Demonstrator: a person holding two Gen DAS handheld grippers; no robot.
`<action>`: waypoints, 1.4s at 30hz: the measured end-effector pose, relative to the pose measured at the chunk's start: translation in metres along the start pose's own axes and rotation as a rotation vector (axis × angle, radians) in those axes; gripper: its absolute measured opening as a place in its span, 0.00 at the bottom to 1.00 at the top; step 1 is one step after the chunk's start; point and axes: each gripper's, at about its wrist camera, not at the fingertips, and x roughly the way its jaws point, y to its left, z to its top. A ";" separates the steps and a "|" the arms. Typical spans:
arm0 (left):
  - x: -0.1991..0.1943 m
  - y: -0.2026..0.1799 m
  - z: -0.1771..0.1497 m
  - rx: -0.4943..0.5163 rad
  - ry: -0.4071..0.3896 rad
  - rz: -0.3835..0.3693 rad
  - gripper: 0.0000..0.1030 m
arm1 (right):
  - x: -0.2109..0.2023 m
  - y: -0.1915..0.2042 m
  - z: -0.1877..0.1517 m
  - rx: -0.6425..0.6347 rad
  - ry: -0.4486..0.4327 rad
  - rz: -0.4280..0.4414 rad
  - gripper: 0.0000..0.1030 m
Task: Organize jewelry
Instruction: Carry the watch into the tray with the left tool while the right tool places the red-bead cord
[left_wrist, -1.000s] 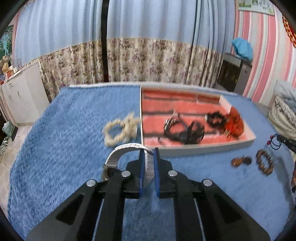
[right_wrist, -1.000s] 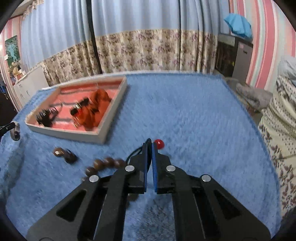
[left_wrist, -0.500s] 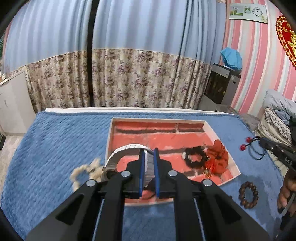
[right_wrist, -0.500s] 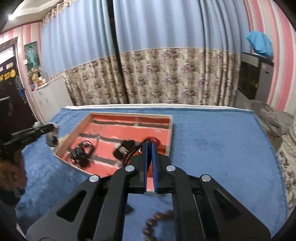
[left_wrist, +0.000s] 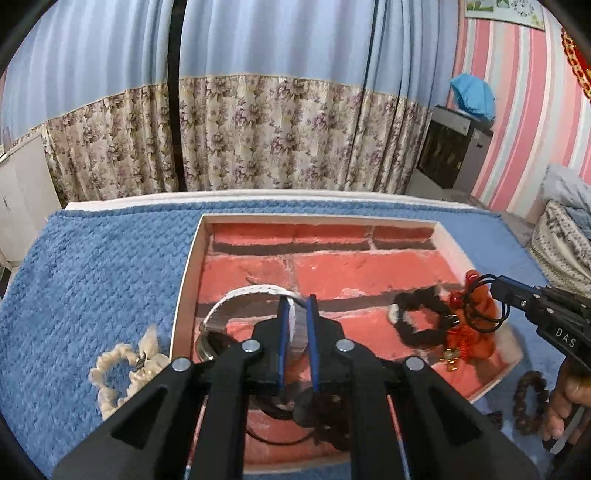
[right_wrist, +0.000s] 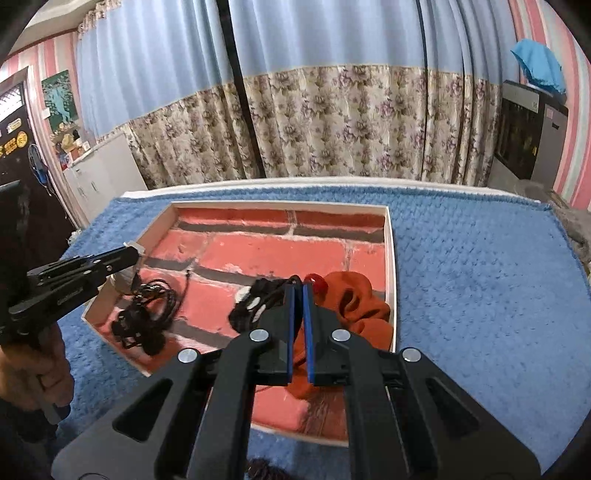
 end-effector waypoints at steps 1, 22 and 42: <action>0.004 0.002 -0.001 -0.005 0.003 -0.003 0.10 | 0.003 -0.001 -0.001 -0.002 0.004 -0.005 0.05; 0.026 0.009 0.000 0.017 -0.002 0.044 0.09 | 0.037 -0.005 -0.007 0.004 0.021 -0.051 0.06; 0.016 0.014 0.018 0.042 -0.019 0.124 0.38 | 0.033 -0.012 -0.003 0.003 -0.003 -0.064 0.16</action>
